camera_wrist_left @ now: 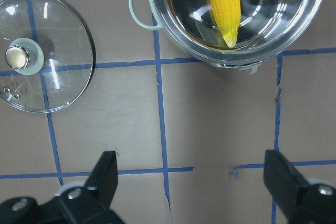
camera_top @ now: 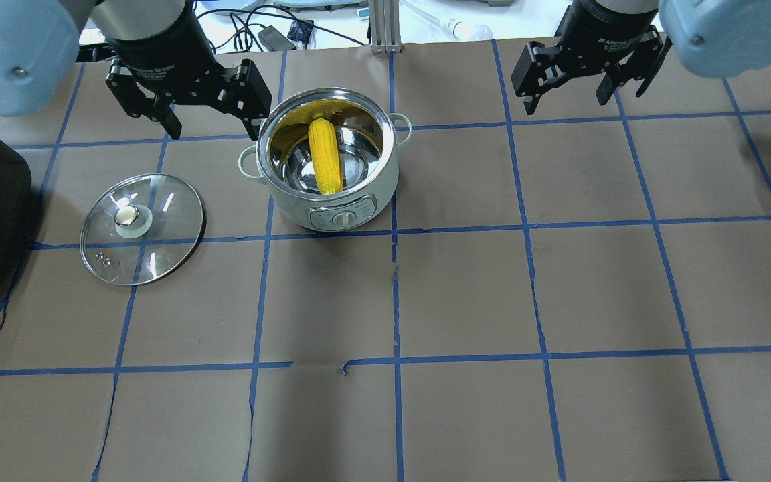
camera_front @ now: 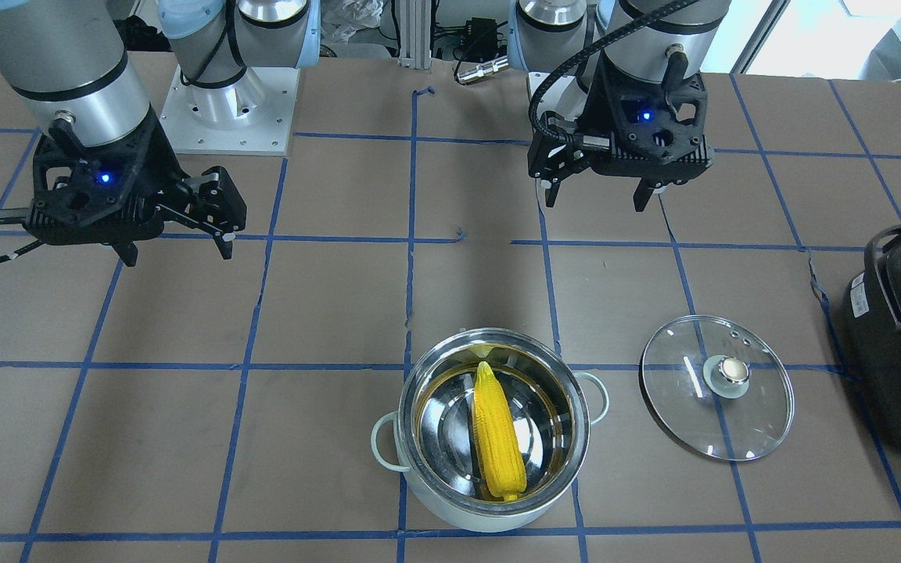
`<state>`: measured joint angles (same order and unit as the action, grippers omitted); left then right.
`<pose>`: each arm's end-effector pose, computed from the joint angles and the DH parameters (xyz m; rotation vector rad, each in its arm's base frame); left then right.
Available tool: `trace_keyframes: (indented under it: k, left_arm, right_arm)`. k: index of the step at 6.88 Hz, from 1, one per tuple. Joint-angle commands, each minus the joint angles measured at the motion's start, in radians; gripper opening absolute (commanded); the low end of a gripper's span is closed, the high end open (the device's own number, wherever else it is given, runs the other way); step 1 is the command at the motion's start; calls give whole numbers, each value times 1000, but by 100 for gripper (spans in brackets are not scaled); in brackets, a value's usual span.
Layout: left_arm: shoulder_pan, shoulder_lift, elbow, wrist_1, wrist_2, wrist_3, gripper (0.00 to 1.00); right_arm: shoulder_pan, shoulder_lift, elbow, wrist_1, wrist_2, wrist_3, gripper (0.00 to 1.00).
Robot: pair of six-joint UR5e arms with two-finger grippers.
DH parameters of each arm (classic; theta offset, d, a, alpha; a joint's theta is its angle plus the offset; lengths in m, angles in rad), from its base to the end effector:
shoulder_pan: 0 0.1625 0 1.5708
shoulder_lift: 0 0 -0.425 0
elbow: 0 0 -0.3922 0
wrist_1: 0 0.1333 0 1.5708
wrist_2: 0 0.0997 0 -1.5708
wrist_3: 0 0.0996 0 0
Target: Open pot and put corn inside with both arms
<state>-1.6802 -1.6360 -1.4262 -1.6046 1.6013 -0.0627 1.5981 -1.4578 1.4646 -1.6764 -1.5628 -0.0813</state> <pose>-0.1866 -0.5054 0.5228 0.0716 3.1134 -0.0748 0.1490 -0.5453 0.4928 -0.1706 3.1278 -0.1551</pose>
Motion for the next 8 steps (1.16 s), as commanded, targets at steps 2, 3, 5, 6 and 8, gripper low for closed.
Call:
trace_keyframes:
  k: [2, 3, 5, 6, 8]
  left_arm:
    - [7, 8, -3, -1, 6, 1, 100]
    - [7, 10, -3, -1, 6, 1, 100]
    - [7, 10, -3, -1, 6, 1, 100]
    - [7, 10, -3, -1, 6, 1, 100]
    - [11, 10, -2, -1, 2, 1, 100]
  right_arm:
    - [17, -29, 6, 6, 3, 12, 100]
    - [17, -29, 5, 4, 3, 12, 100]
    - [16, -27, 3, 3, 6, 12, 100]
    - [16, -27, 2, 0, 4, 11, 100]
    - [8, -24, -6, -10, 9, -1, 100]
